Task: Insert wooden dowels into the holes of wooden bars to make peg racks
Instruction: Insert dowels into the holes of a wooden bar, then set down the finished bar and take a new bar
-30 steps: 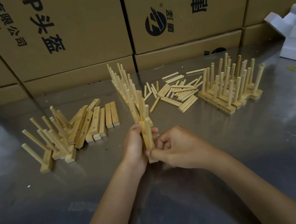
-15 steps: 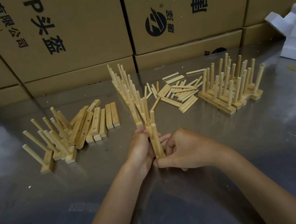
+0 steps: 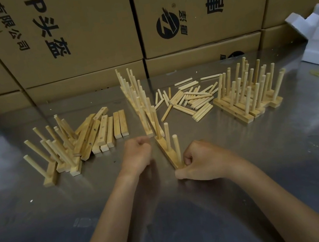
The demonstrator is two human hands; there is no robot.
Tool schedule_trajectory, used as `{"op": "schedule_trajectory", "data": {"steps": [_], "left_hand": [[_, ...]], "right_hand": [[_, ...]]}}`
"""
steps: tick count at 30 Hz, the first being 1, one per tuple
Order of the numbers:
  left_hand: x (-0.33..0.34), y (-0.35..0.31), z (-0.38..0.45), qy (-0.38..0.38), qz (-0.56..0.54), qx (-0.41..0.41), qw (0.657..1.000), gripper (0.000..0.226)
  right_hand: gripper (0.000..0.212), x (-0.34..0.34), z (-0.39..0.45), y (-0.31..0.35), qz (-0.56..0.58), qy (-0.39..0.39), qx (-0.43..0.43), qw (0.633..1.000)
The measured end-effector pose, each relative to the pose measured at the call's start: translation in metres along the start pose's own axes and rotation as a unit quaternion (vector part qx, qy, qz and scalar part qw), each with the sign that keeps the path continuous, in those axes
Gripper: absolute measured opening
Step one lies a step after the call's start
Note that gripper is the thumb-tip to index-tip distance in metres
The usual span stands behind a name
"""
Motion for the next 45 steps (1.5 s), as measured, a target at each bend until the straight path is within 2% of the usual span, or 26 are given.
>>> {"op": "schedule_trajectory", "data": {"steps": [16,26,31,34,37,41,45], "left_hand": [[-0.002,0.001,0.002,-0.027,-0.009,0.021,0.999,0.028],[-0.008,-0.001,0.004,-0.031,-0.024,0.015,0.999,0.028],[-0.01,0.001,0.004,-0.033,-0.021,0.02,0.999,0.027],[-0.011,0.0,0.005,-0.034,-0.022,0.019,0.999,0.026],[-0.01,0.0,0.004,-0.032,-0.024,0.022,0.999,0.026],[-0.01,-0.001,0.004,-0.033,-0.016,0.029,0.999,0.028],[-0.011,0.0,0.005,-0.035,-0.018,0.023,0.999,0.026]], "right_hand": [[0.038,0.014,0.011,-0.005,-0.056,-0.21,0.046,0.975],[0.047,-0.015,0.007,-0.04,-0.1,-0.223,0.127,0.961],[0.045,-0.025,0.004,-0.051,-0.094,-0.182,0.152,0.967],[0.043,-0.029,0.003,-0.056,-0.102,-0.187,0.172,0.962],[0.037,-0.027,0.007,-0.056,-0.103,-0.189,0.172,0.961],[0.02,-0.028,0.009,-0.059,-0.092,-0.184,0.19,0.96],[0.017,-0.034,0.006,-0.068,-0.078,-0.171,0.194,0.963]]}}
Point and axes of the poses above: each hand's wrist, its own z-axis towards the middle knuckle, its own x-axis out of the palm, y = z × x, the point moved 1 cm from there along z, towards the middle knuckle, and after that the axes turned 7 degrees about -z, right-handed, at the moved point
